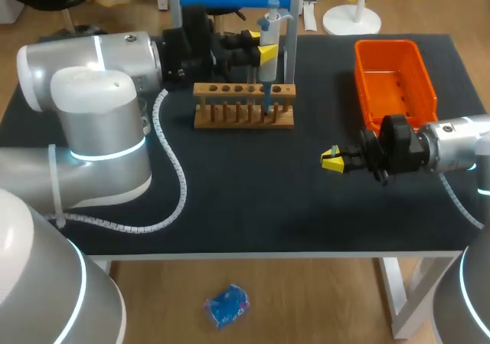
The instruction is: Invert the test tube, pick up the pipette, mount the tip to pipette, aspirate from beaker and dispense into the tube, eject the tip, return the pipette, and cap with the stopper.
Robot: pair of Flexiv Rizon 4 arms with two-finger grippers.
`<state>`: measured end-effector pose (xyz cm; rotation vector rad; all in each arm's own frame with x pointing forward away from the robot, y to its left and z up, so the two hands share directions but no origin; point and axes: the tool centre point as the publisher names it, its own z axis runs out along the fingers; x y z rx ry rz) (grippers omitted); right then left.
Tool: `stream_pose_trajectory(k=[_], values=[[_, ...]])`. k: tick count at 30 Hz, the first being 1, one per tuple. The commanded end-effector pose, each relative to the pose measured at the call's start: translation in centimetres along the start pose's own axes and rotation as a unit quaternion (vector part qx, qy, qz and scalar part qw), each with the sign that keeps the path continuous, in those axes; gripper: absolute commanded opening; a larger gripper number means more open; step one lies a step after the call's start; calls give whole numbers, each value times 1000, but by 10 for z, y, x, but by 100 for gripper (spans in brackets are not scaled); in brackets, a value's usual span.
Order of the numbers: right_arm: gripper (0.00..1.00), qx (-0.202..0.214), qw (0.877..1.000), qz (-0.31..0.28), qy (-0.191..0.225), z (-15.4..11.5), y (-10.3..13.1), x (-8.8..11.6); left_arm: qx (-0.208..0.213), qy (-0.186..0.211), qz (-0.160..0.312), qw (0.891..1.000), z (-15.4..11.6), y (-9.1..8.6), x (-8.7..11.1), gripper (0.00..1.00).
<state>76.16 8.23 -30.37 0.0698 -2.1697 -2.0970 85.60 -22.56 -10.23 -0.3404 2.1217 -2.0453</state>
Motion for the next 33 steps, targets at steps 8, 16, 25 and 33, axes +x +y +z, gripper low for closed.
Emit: stream_pose_trajectory(k=[8, 16, 25, 33], values=[[0, 0, 1000, -1, 1, 2, -2, -1, 0, 0, 0, 1000, 0, 0, 0, 0], [0, 0, 1000, -5, 8, 28, -11, -15, 0, 0, 0, 1000, 0, 0, 0, 0], [0, 9, 1000, -5, 18, 53, -14, -28, 0, 0, 0, 1000, 0, 0, 0, 0], [0, 16, 1000, -5, 23, 69, -16, -36, 0, 0, 0, 1000, 0, 0, 0, 0]])
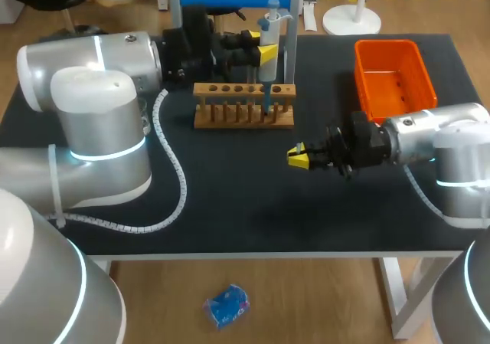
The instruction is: Invert the test tube, pick up the pipette, mount the tip to pipette, aspirate from beaker and dispense into the tube, eject the tip, return the pipette, and cap with the stopper.
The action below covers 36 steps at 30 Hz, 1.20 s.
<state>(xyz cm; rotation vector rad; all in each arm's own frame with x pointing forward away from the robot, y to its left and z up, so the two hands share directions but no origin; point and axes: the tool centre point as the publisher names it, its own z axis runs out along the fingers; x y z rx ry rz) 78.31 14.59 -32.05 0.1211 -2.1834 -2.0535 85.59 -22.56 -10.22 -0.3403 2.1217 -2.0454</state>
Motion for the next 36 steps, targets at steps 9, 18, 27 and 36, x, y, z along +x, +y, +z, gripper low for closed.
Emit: stream_pose_trajectory(k=[9, 18, 27, 36], values=[[0, 11, 1000, -3, 6, 19, -5, -18, 0, 0, 0, 1000, 0, 0, 0, 0], [0, 8, 1000, -14, 2, 29, -4, -34, 0, 0, 0, 1000, 0, 0, 0, 0], [0, 2, 999, -37, 3, 39, 1, -47, 0, 0, 0, 1000, 0, 0, 0, 0], [0, 2, 999, -37, 3, 39, 1, -47, 0, 0, 0, 1000, 0, 0, 0, 0]])
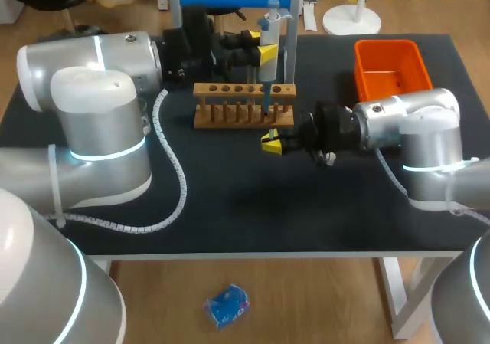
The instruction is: Invert the test tube, pick up the pipette, mount the tip to pipette, aspirate from beaker and dispense into the tube, eject the tip, return the pipette, and cap with the stopper.
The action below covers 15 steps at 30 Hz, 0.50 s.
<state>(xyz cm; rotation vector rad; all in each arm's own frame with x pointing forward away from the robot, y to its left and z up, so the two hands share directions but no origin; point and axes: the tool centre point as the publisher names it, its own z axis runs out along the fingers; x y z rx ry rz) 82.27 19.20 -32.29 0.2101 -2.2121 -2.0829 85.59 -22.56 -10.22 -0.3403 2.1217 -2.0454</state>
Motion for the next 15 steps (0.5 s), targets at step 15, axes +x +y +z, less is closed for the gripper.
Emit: stream_pose_trajectory(k=[15], values=[[0, -7, 1000, -8, 1, 12, -3, -14, 0, 0, 0, 1000, 0, 0, 0, 0]])
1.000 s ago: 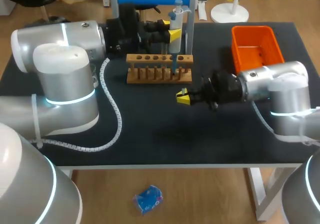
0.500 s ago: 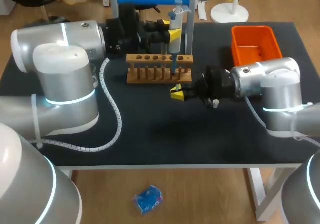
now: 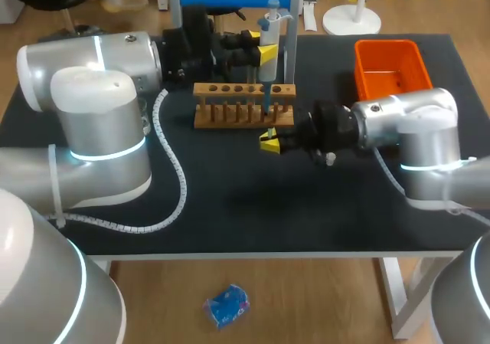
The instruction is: Invert the test tube, pick up the pipette, mount the tip to pipette, aspirate from beaker and dispense into the tube, eject the tip, return the pipette, and cap with the stopper.
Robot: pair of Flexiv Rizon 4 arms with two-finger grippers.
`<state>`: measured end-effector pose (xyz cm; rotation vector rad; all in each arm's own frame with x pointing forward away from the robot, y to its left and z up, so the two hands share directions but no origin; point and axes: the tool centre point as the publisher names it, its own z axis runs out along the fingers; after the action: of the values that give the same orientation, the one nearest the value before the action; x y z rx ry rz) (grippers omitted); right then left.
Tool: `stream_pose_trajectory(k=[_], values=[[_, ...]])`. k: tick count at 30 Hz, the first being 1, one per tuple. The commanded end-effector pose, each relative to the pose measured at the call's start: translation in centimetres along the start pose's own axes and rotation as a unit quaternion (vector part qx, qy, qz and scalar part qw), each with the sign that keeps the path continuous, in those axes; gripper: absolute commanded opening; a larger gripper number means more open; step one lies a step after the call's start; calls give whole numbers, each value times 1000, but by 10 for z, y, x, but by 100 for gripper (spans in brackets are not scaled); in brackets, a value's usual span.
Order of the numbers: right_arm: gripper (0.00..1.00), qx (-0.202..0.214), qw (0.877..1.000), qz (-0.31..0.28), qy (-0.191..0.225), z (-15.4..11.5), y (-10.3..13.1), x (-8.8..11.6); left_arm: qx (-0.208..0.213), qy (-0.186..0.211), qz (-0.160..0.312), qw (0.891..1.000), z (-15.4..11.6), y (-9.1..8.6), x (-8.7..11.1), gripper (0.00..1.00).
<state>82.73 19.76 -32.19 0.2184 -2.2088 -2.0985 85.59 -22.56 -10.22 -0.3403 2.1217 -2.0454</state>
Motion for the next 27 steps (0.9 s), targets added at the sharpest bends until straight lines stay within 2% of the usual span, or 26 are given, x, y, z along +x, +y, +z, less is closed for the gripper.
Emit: stream_pose_trajectory(k=[1, 27], values=[[0, -2, 1000, -4, 2, 8, -4, -10, 0, 0, 0, 1000, 0, 0, 0, 0], [0, -12, 999, -32, -27, 7, 9, -28, 0, 0, 0, 1000, 0, 0, 0, 0]])
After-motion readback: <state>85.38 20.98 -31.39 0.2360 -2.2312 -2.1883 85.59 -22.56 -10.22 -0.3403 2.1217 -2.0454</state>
